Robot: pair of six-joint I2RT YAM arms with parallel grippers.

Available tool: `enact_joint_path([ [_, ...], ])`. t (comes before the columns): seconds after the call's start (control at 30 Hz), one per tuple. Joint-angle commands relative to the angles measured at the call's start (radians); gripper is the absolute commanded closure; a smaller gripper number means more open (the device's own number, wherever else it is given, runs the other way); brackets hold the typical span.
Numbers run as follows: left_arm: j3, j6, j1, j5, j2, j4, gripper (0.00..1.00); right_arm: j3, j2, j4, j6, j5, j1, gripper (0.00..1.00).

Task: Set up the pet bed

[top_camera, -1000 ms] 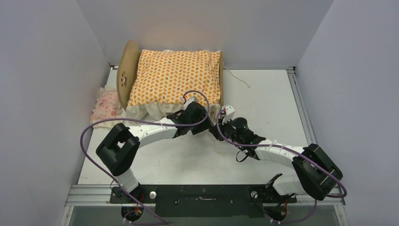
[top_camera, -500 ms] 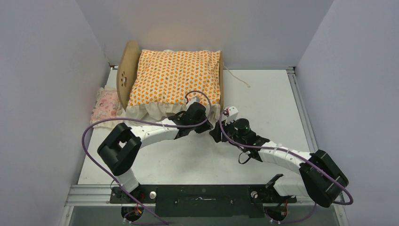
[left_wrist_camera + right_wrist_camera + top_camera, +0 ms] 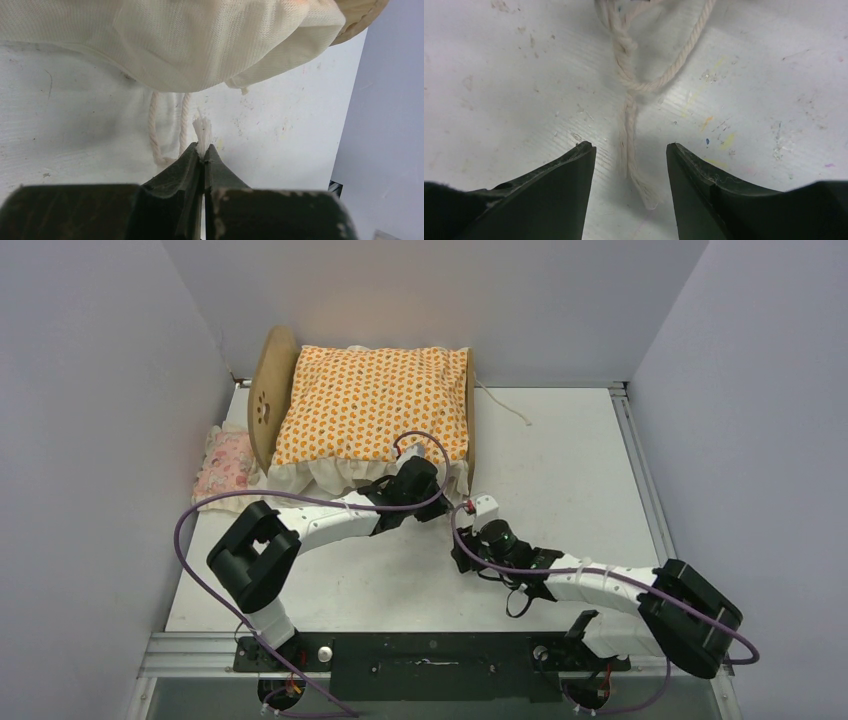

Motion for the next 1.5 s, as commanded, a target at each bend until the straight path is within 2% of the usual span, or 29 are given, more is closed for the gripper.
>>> enact_joint_path([
  [0.0, 0.018, 0.018, -0.006, -0.004, -0.019, 0.046, 1.0, -0.024, 0.077, 0.108, 0.014, 0.103, 0.031, 0.45],
  [0.27, 0.018, 0.024, -0.008, -0.018, -0.04, 0.043, 1.0, 0.037, 0.258, 0.174, -0.014, 0.146, 0.066, 0.48],
  [0.33, 0.023, 0.03, -0.007, -0.022, -0.051, 0.038, 1.0, 0.039, 0.28, 0.174, -0.006, 0.154, 0.068, 0.61],
  [0.4, 0.047, 0.05, 0.001, -0.038, -0.063, 0.018, 1.0, 0.033, 0.274, 0.158, 0.018, 0.173, 0.067, 0.84],
  [0.43, 0.068, 0.067, 0.009, -0.045, -0.069, -0.002, 1.0, 0.023, 0.259, 0.151, 0.029, 0.189, 0.066, 0.93],
  [0.47, 0.095, 0.087, 0.018, -0.054, -0.079, -0.018, 1.0, 0.007, 0.233, 0.144, 0.036, 0.199, 0.065, 0.94],
  [0.6, 0.238, 0.206, 0.065, -0.095, -0.098, -0.089, 1.0, -0.027, 0.109, 0.086, 0.058, 0.212, 0.037, 0.95],
  [0.73, 0.446, 0.345, 0.085, -0.167, -0.083, -0.153, 1.0, -0.023, 0.032, 0.03, 0.104, 0.202, -0.002, 0.95],
  [0.9, 0.588, 0.431, 0.111, -0.188, -0.047, -0.166, 1.0, -0.005, -0.027, -0.025, 0.137, 0.184, -0.051, 0.95],
  [1.3, 0.68, 0.523, 0.154, -0.175, -0.057, -0.18, 1.0, -0.025, 0.014, -0.045, 0.245, 0.189, -0.116, 0.95],
  [1.47, 0.669, 0.537, 0.191, -0.179, -0.09, -0.185, 1.0, 0.013, 0.096, -0.021, 0.238, 0.166, -0.141, 0.95],
])
